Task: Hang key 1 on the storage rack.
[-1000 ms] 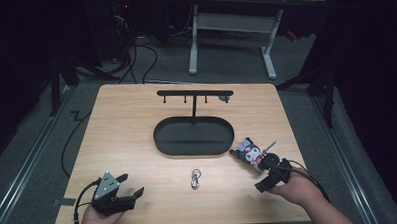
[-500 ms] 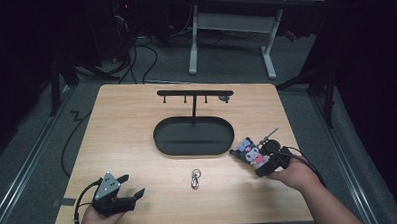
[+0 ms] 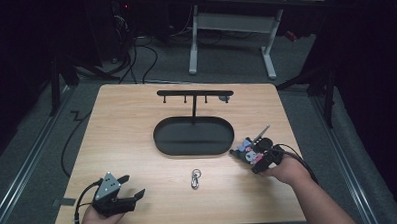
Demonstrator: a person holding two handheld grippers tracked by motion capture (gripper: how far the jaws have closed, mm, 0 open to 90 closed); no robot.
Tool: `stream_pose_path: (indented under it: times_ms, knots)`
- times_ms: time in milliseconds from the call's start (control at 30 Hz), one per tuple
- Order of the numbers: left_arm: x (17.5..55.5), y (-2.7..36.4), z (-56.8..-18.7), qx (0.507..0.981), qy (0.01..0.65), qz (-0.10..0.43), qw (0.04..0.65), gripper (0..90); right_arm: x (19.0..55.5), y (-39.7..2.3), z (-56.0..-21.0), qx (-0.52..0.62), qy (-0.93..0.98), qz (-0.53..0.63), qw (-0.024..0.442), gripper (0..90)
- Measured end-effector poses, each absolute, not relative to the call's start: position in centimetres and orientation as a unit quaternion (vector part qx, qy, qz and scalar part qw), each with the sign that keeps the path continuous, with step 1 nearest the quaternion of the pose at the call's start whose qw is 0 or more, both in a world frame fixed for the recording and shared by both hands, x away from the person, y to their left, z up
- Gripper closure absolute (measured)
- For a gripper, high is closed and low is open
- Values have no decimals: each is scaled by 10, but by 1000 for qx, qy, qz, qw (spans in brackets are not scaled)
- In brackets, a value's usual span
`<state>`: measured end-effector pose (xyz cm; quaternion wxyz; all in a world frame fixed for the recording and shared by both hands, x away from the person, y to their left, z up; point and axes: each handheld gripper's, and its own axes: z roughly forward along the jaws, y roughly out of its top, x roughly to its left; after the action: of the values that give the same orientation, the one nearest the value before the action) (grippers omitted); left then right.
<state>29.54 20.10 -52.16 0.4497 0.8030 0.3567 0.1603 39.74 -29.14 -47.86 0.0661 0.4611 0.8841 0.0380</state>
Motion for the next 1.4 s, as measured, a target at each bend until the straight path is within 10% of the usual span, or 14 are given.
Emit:
stream_pose_path:
  times_ms: [500,1400]
  knots:
    - [296,201,-522,805,354,158,449,237,402,-299,-485,479,875,66,39,468]
    - [293,197,-523,807,347,155,451,236,367,-278,-432,483,869,97,39,482]
